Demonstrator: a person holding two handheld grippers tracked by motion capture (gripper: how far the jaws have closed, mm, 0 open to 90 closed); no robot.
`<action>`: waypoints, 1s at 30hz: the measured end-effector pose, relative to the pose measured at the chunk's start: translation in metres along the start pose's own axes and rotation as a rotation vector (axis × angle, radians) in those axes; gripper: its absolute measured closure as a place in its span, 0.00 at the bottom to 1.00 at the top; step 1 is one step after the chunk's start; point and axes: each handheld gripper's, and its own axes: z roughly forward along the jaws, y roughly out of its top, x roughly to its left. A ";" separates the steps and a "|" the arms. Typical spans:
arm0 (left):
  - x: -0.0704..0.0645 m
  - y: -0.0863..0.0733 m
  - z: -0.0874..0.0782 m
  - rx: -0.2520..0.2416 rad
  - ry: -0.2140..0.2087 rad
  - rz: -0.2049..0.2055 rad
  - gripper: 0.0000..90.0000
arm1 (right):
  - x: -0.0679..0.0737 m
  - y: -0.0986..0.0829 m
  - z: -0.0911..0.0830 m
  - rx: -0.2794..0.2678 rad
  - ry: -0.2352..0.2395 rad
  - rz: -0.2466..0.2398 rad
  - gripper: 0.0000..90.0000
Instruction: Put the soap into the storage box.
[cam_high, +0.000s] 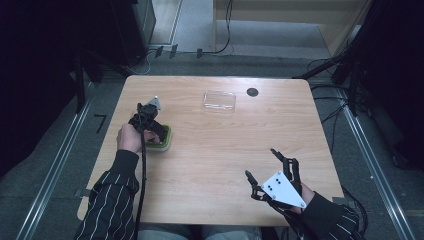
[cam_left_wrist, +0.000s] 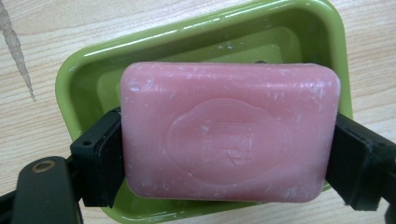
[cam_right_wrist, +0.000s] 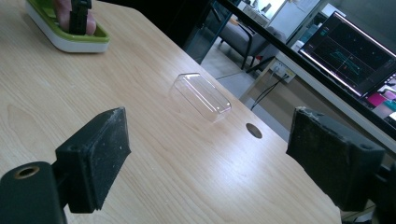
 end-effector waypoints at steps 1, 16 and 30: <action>0.000 0.000 0.000 0.001 0.001 0.000 0.15 | 0.000 0.000 0.000 -0.001 0.000 0.000 0.15; 0.001 0.001 0.007 0.006 0.004 -0.016 0.15 | 0.000 0.000 0.000 -0.002 -0.002 0.003 0.15; 0.003 0.002 0.012 0.010 0.005 -0.019 0.15 | 0.000 0.000 0.000 -0.003 -0.003 0.002 0.15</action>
